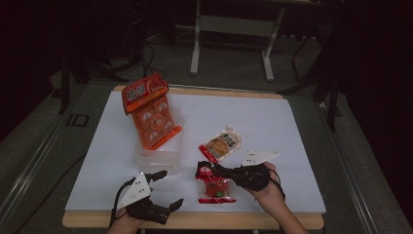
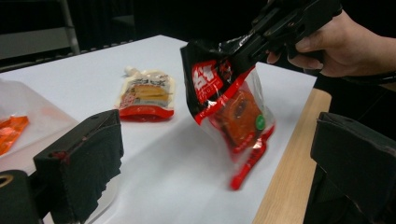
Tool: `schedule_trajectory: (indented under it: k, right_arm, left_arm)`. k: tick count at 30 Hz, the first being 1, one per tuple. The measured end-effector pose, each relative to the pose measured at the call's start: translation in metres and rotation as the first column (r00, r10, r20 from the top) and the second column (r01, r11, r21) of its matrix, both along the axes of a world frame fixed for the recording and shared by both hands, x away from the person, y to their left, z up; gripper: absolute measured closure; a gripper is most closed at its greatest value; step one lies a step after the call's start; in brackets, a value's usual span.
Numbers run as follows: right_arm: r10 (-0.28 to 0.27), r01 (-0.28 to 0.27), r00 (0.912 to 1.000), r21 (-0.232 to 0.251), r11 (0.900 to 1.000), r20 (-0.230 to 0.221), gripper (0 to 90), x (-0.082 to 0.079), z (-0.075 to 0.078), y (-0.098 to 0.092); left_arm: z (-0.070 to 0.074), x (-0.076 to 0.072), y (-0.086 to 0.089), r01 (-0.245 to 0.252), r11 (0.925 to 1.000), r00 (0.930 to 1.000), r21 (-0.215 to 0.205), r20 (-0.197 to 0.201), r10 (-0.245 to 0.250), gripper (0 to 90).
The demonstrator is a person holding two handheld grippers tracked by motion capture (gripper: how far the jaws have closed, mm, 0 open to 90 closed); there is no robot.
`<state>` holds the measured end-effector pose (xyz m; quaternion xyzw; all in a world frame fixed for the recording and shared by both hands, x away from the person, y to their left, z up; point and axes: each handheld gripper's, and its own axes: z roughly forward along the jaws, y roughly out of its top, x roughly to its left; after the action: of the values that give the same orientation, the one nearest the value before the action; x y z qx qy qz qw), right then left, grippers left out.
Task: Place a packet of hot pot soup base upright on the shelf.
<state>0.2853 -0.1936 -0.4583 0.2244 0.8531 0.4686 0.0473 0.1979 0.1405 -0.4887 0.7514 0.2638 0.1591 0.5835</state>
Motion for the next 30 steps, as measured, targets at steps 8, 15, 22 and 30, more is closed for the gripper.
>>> schedule_trajectory:
  k: [8, 15, 22, 30]
  right_arm:
    - [0.016, -0.017, 0.9994, 0.037, 0.999, 0.030, 89.3, -0.006, 0.016, -0.001]
    - [0.033, -0.036, 0.9982, 0.062, 0.997, 0.050, 89.3, -0.015, 0.028, -0.002]
    - [0.056, -0.061, 0.9959, 0.073, 0.995, 0.071, 89.2, -0.023, 0.037, -0.001]
    - [0.082, -0.088, 0.9935, 0.075, 0.993, 0.079, 89.2, -0.029, 0.040, 0.001]
  left_arm:
    - [0.012, 0.005, -0.003, 0.028, 0.9996, 0.9993, 0.000, 0.022, -0.028, 3.3]
    - [0.025, 0.016, -0.010, 0.059, 0.9982, 0.9981, 0.012, 0.019, -0.059, 4.8]
    - [0.037, 0.031, -0.020, 0.102, 0.9948, 0.9948, -0.008, -0.008, -0.102, 10.2]
    - [0.046, 0.043, -0.033, 0.188, 0.9820, 0.9822, 0.021, -0.001, -0.188, 21.5]
